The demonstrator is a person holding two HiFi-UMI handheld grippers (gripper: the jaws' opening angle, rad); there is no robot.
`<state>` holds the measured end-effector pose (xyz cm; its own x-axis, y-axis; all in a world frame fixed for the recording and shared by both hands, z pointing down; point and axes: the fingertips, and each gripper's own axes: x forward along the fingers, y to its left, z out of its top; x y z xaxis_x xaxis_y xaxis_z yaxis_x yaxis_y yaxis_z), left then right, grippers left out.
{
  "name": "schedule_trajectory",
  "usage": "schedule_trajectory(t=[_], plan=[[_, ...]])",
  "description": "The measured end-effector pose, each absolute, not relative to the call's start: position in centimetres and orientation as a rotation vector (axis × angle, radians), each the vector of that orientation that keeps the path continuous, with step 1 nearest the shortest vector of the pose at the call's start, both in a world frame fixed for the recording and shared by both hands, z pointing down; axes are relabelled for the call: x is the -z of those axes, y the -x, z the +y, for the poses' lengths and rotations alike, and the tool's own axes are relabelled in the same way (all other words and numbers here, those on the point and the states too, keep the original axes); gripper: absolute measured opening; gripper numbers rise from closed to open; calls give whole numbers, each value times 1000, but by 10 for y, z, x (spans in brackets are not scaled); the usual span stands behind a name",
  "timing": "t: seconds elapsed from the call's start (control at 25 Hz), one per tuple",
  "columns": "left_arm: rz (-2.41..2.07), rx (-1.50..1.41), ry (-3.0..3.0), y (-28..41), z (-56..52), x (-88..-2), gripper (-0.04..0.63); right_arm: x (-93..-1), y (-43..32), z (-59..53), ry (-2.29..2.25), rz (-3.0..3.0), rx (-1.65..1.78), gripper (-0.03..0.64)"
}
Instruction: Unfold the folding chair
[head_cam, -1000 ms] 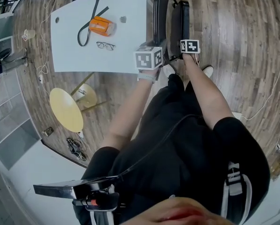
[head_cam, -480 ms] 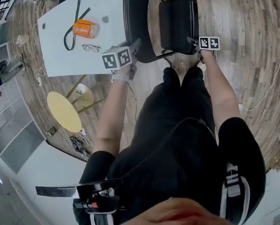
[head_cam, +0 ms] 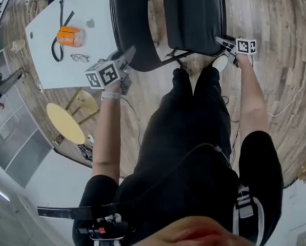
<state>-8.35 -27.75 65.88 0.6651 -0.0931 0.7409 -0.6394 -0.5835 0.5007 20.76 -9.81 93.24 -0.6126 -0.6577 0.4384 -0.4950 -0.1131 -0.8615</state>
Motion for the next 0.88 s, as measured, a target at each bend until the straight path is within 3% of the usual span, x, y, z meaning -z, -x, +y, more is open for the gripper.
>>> schedule_trajectory(t=[0.88], plan=[[-528,-837,-2039,40,-247,-723,94,-1081,-316,-17,1172,1819,1981,221]])
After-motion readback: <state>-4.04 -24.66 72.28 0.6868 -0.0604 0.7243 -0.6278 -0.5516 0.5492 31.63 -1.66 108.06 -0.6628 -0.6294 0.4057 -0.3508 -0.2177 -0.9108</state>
